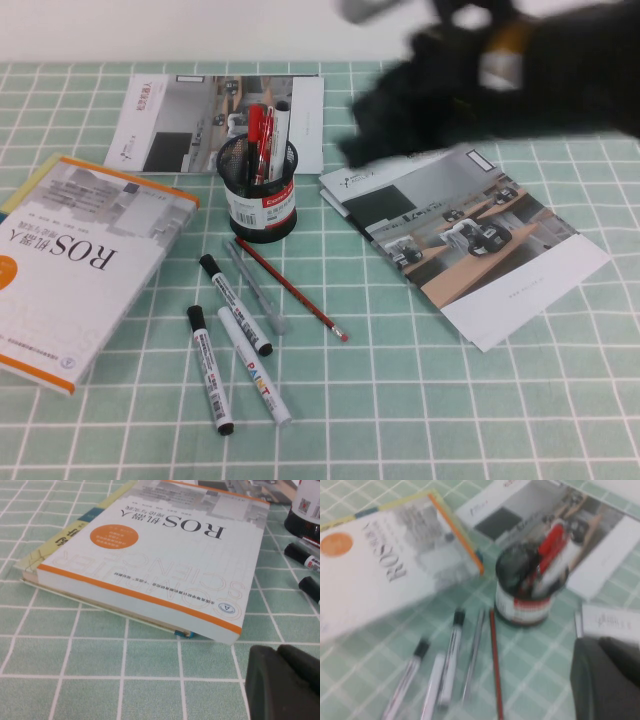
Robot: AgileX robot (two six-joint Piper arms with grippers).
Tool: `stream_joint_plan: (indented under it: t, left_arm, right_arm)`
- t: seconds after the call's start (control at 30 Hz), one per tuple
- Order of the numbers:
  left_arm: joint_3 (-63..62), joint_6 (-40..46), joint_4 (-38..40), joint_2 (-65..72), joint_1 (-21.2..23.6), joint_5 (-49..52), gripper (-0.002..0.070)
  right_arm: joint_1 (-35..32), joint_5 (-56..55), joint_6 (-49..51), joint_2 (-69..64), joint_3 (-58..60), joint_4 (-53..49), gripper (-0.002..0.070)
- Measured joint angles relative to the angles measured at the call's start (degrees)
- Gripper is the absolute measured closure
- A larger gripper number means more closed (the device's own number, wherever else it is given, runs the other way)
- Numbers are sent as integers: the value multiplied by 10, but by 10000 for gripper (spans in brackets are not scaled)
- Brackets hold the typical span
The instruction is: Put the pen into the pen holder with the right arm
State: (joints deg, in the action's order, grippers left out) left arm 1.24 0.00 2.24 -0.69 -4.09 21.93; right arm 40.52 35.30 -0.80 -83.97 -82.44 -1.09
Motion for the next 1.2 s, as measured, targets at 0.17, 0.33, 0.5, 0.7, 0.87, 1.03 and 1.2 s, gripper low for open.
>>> stream_joint_plan:
  t: [0.17, 0.33, 0.5, 0.7, 0.87, 1.03, 1.2]
  left_arm:
    - [0, 0, 0, 0, 0, 0, 679]
    - [0, 0, 0, 0, 0, 0, 679]
    - [0, 0, 0, 0, 0, 0, 679]
    - [0, 0, 0, 0, 0, 0, 679]
    - [0, 0, 0, 0, 0, 0, 679]
    - [0, 0, 0, 0, 0, 0, 679]
    - [0, 0, 0, 0, 0, 0, 679]
  right_arm:
    - [0, 17, 0, 147, 138, 29, 695]
    - [0, 73, 0, 295, 259, 42, 695]
    - [0, 86, 24, 406, 354, 25, 695]
    - [0, 66, 107, 476, 493, -23, 695]
    - [-24, -37, 173, 532, 604, -102, 695]
    - [-164, -160, 198, 619, 714, -124, 695]
    - [-273, -203, 202, 718, 787, -125, 695]
